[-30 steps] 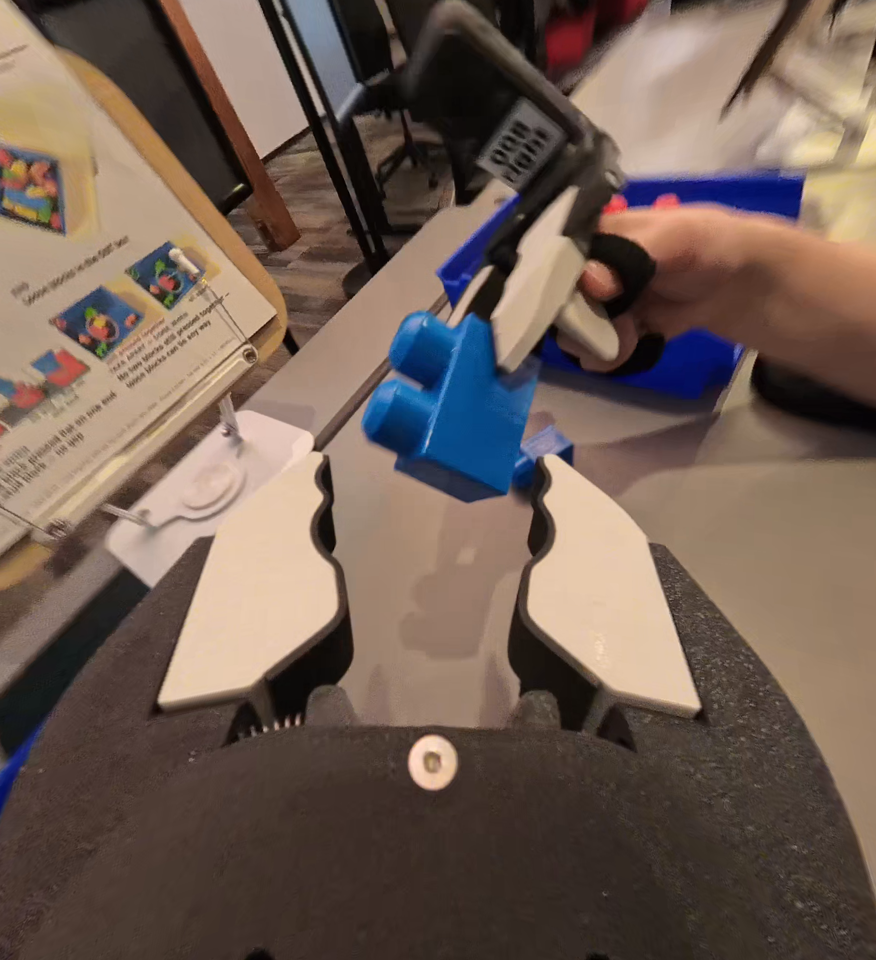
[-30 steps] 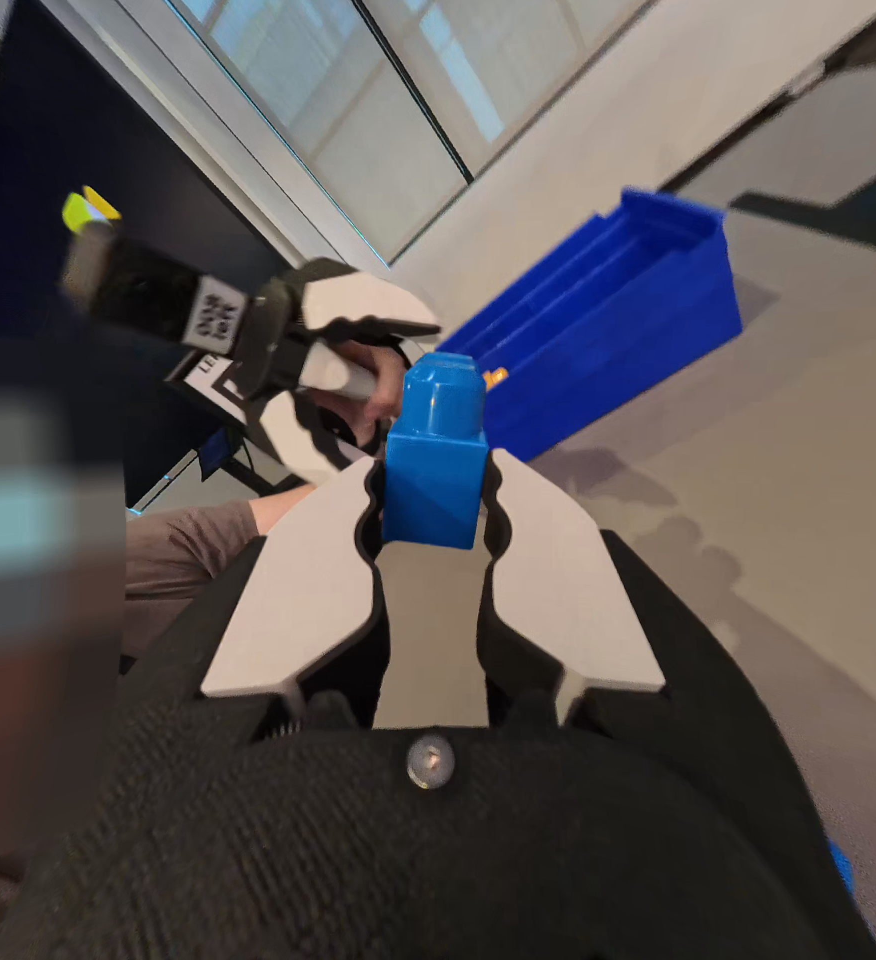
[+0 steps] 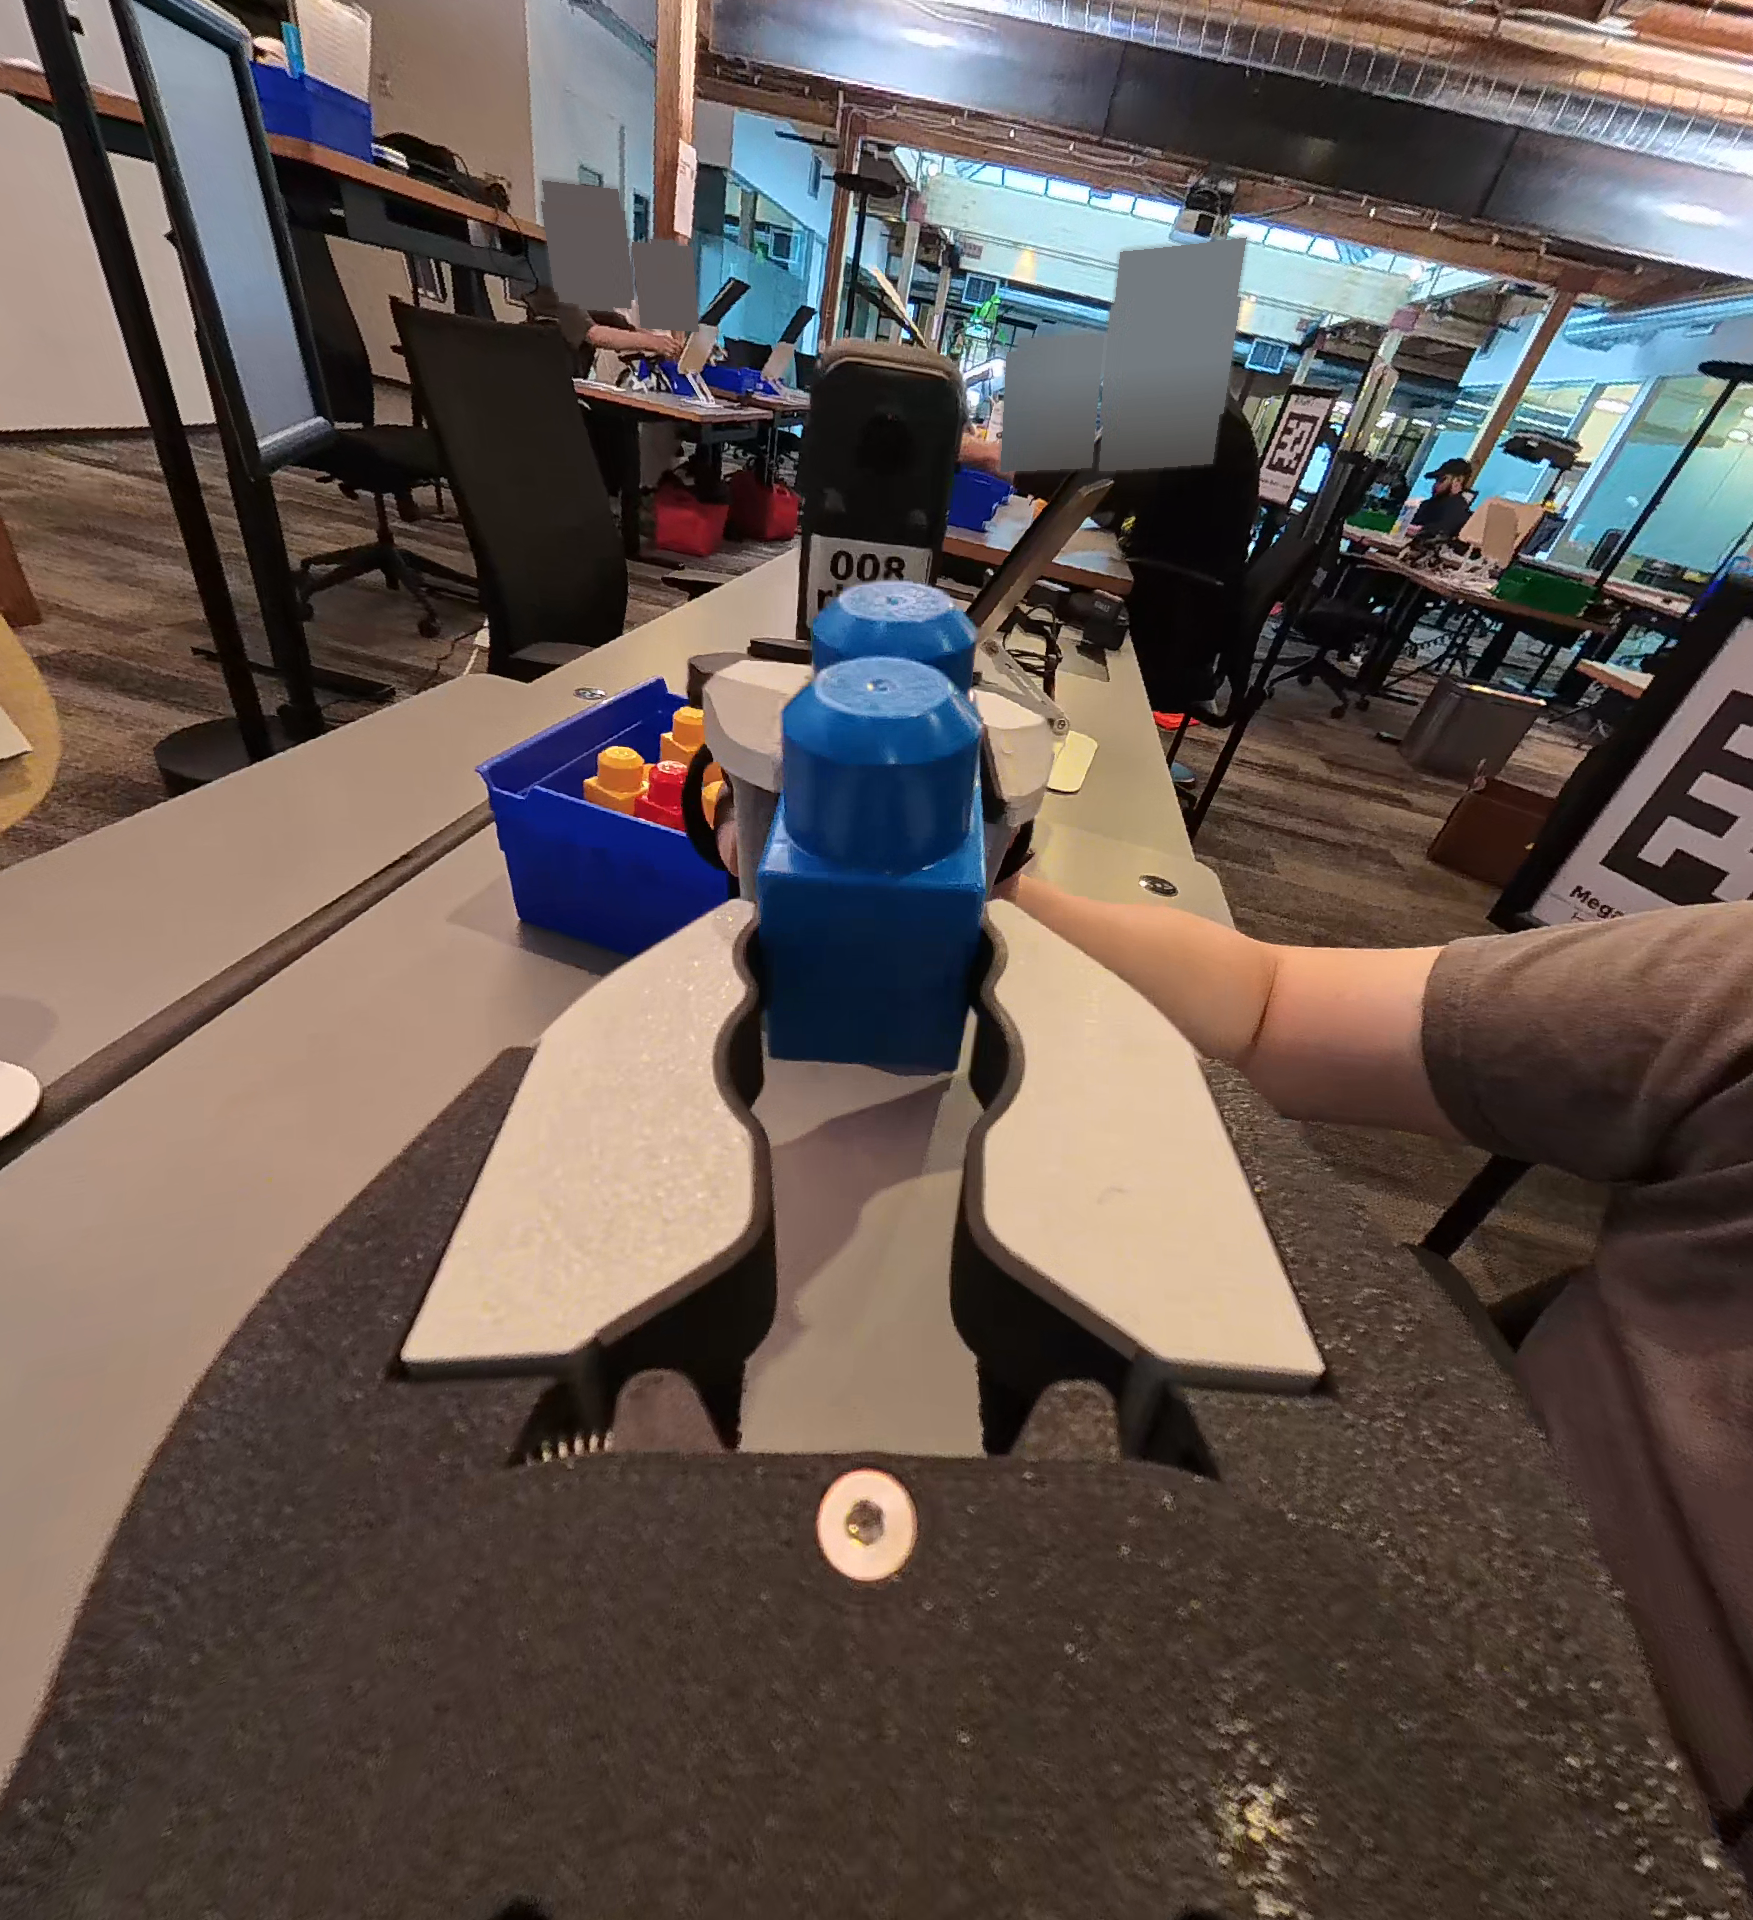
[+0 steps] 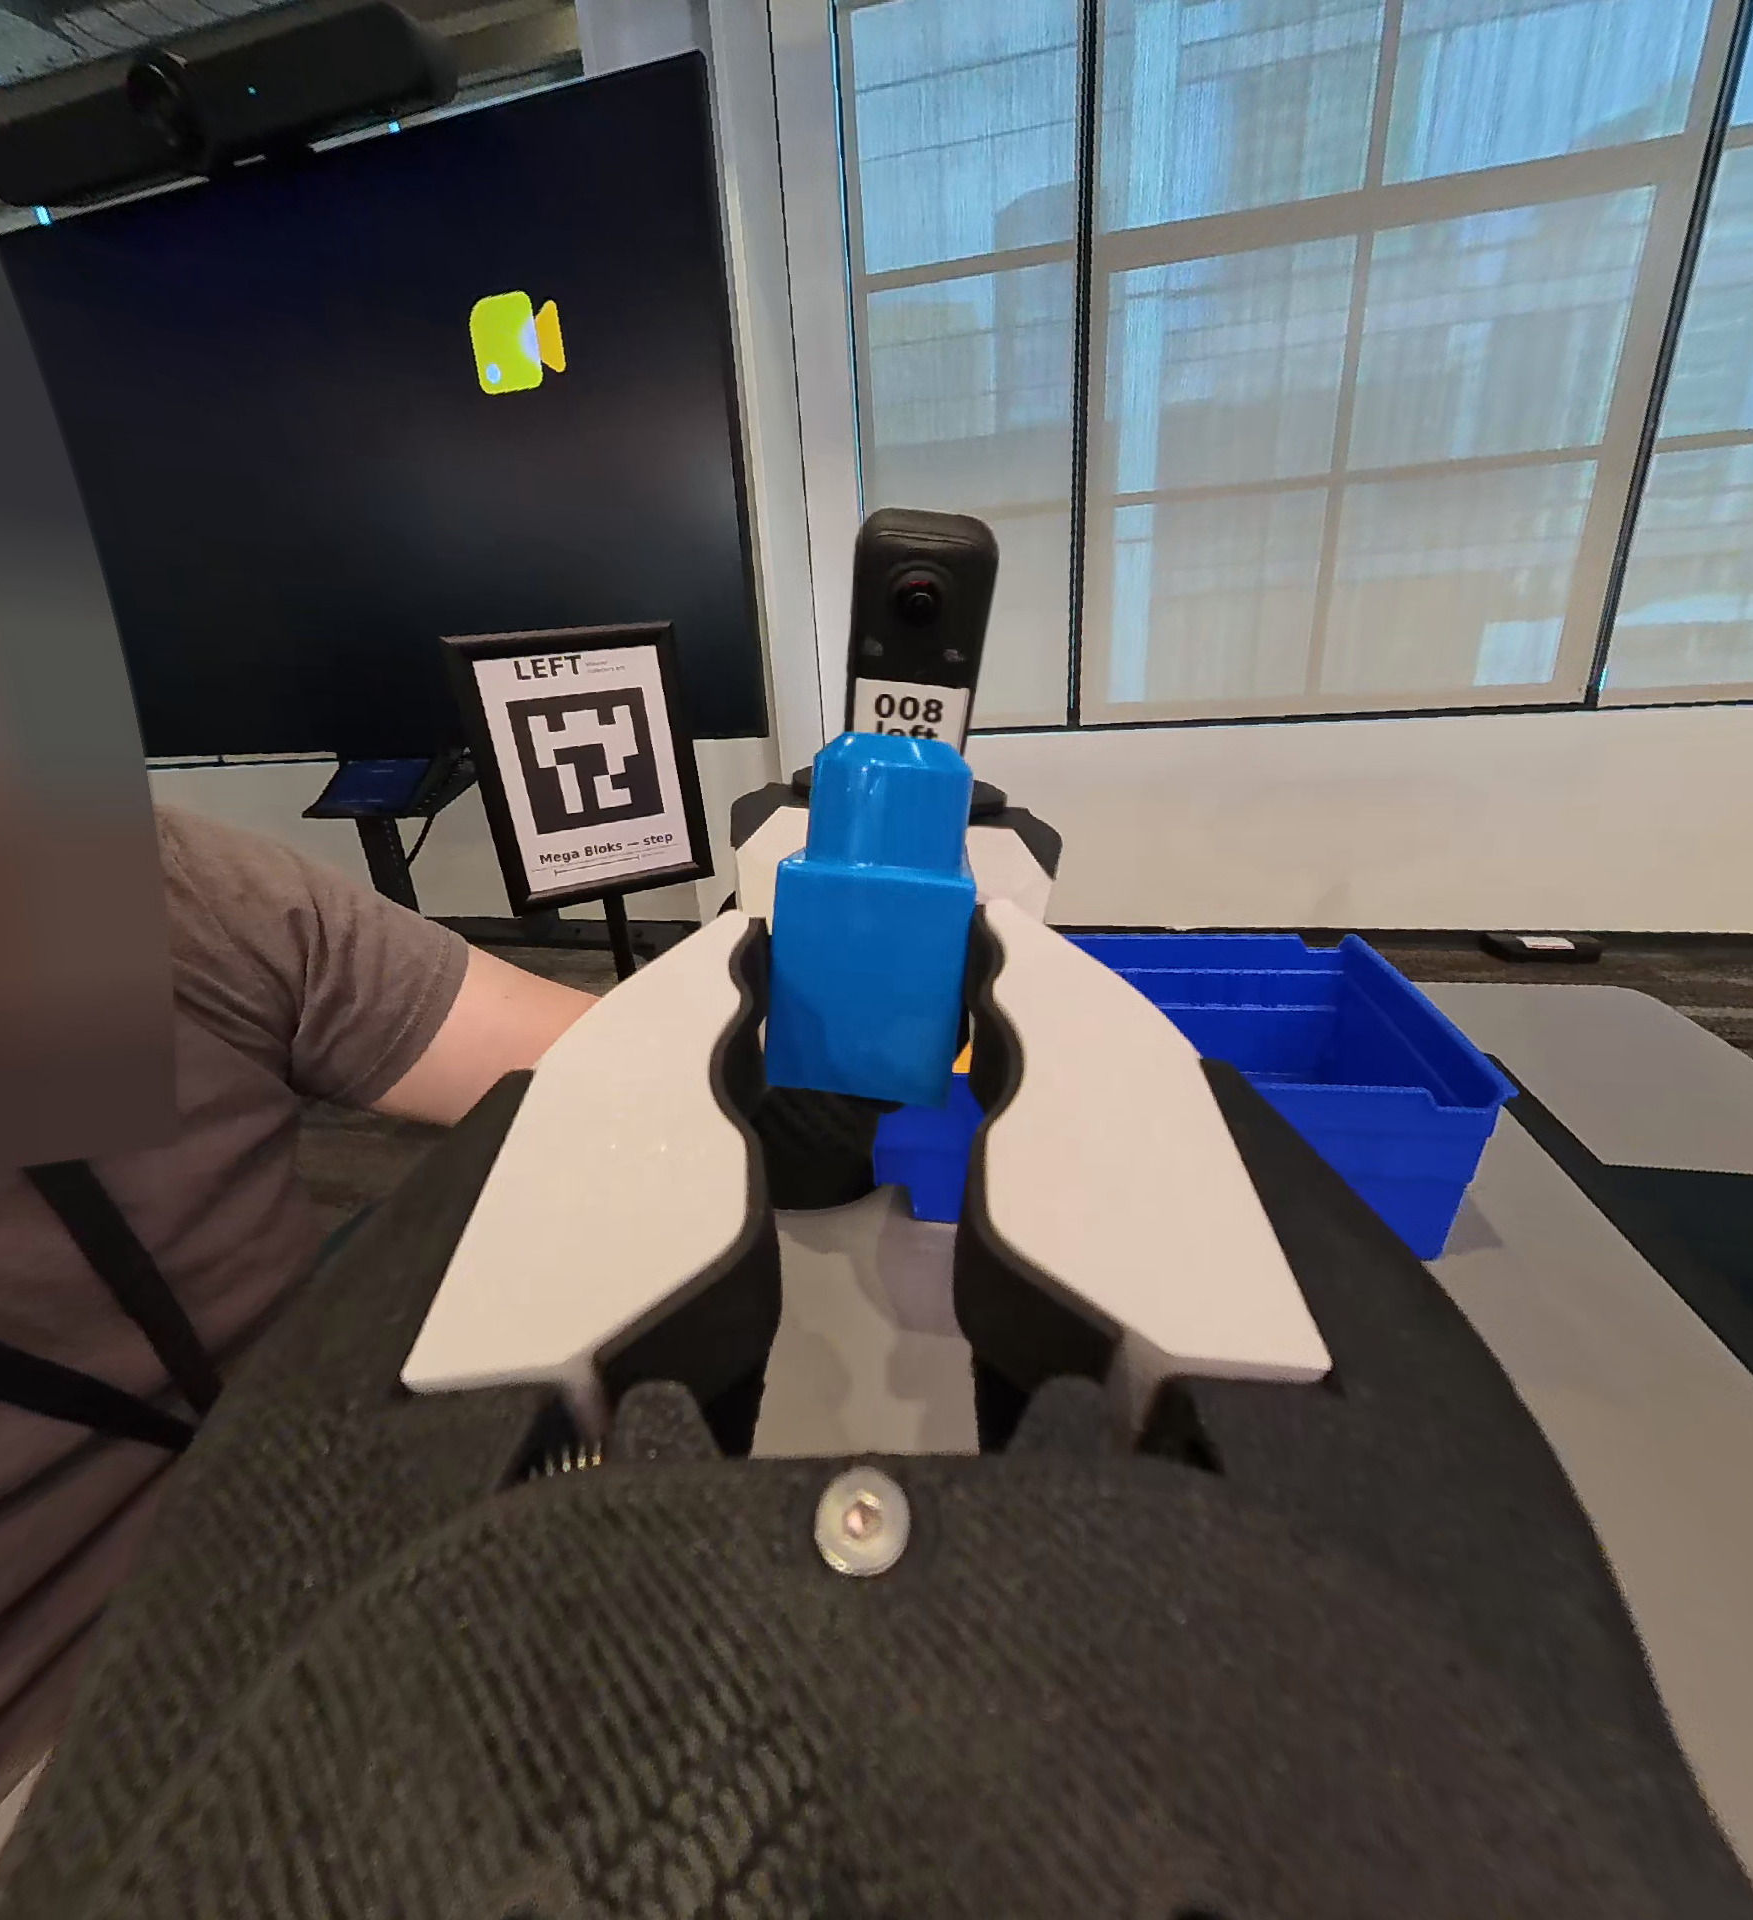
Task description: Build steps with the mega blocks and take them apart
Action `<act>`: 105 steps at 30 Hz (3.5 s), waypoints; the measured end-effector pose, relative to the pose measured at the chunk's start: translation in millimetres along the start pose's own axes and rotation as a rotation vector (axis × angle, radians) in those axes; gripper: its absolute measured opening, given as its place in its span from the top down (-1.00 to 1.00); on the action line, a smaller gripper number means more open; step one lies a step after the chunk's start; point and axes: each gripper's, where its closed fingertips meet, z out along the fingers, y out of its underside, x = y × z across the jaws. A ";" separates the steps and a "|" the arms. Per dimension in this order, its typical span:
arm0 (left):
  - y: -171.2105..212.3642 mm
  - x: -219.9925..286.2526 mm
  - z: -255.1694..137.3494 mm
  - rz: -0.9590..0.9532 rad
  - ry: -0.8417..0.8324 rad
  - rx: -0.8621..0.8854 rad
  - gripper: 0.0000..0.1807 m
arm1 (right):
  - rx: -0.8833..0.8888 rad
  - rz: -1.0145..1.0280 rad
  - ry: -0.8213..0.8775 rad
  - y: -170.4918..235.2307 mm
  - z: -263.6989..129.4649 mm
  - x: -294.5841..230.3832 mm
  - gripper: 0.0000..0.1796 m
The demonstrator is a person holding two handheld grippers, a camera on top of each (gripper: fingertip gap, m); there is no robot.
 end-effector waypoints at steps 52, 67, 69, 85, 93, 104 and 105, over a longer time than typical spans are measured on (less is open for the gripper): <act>-58.5 -40.1 -98.8 0.135 -0.305 0.065 0.60 | -1.660 0.296 0.696 212.4 -174.2 68.5 0.50; -27.6 -52.4 -66.3 0.077 -0.253 -0.004 0.61 | -0.870 0.195 0.760 72.9 -136.2 88.8 0.59; -17.2 -52.0 -53.5 0.045 -0.213 -0.012 0.61 | -0.695 0.139 0.755 43.2 -126.7 89.8 0.59; 37.3 -19.8 14.2 -0.111 0.043 -0.089 0.61 | -0.018 0.236 0.263 -8.6 -14.8 36.1 0.59; 27.9 -13.1 11.8 -0.230 0.118 -0.025 0.61 | -0.044 0.214 0.280 -4.5 -7.3 31.4 0.59; 29.4 -19.9 10.1 -0.246 0.077 -0.020 0.61 | -0.048 0.235 0.361 2.7 -7.4 38.5 0.59; 28.8 -19.3 10.0 -0.251 0.083 -0.017 0.61 | -0.045 0.231 0.362 2.4 -7.2 38.2 0.59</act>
